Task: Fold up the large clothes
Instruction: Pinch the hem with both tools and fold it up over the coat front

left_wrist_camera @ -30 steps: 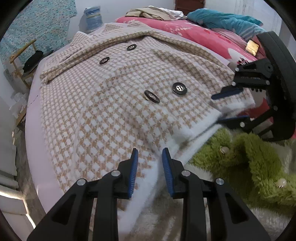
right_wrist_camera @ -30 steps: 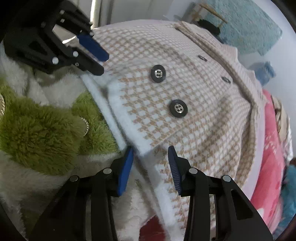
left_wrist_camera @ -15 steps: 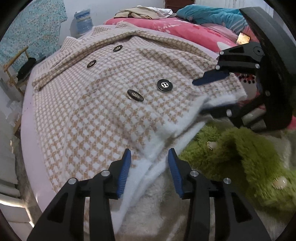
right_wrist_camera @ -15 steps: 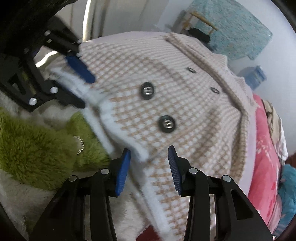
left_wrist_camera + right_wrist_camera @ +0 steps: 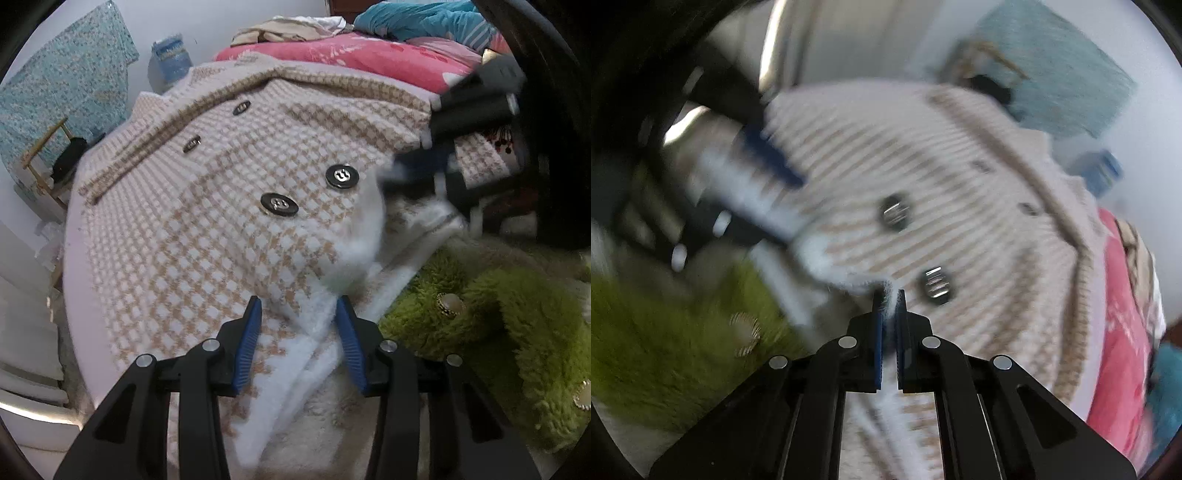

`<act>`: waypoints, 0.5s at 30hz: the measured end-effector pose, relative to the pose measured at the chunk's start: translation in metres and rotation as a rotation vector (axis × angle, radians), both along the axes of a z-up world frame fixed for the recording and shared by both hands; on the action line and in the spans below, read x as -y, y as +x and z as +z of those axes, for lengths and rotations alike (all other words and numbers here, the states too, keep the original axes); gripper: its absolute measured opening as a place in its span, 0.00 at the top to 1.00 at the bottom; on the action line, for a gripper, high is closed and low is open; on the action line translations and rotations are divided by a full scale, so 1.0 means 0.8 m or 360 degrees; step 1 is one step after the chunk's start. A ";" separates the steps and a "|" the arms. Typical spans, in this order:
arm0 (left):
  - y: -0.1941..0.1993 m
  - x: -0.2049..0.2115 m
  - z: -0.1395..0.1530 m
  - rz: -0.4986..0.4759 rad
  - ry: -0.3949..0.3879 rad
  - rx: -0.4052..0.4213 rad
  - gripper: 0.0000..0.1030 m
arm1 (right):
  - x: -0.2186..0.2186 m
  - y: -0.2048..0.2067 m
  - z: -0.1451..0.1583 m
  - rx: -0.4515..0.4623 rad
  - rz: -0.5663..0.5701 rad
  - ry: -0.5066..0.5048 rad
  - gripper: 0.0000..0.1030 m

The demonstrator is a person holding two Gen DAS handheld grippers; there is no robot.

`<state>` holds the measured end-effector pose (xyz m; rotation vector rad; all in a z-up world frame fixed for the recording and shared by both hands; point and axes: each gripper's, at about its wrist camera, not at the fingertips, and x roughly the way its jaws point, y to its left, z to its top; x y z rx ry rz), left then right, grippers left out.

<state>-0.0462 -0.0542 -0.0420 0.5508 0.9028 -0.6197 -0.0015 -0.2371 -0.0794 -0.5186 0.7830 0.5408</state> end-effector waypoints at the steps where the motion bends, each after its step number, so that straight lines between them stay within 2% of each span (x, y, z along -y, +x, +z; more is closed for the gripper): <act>1: -0.004 -0.002 0.005 -0.0014 0.0000 0.0032 0.61 | 0.010 0.006 0.012 -0.0037 -0.0040 0.0076 0.97; 4: -0.011 -0.003 0.012 -0.0071 0.0016 0.0070 0.61 | 0.037 0.020 0.037 -0.0152 -0.0107 0.0272 0.98; 7: -0.010 0.001 0.005 -0.0083 0.0052 0.0066 0.61 | 0.041 0.019 0.034 -0.0275 -0.0038 0.0341 0.98; 10: -0.010 0.002 0.005 -0.0120 0.0075 0.0076 0.93 | 0.033 0.006 0.028 -0.0325 0.0073 0.0291 0.98; 15: -0.027 -0.007 0.028 -0.0288 0.0112 0.0090 0.96 | 0.036 -0.008 0.037 -0.0322 0.0185 0.0197 0.98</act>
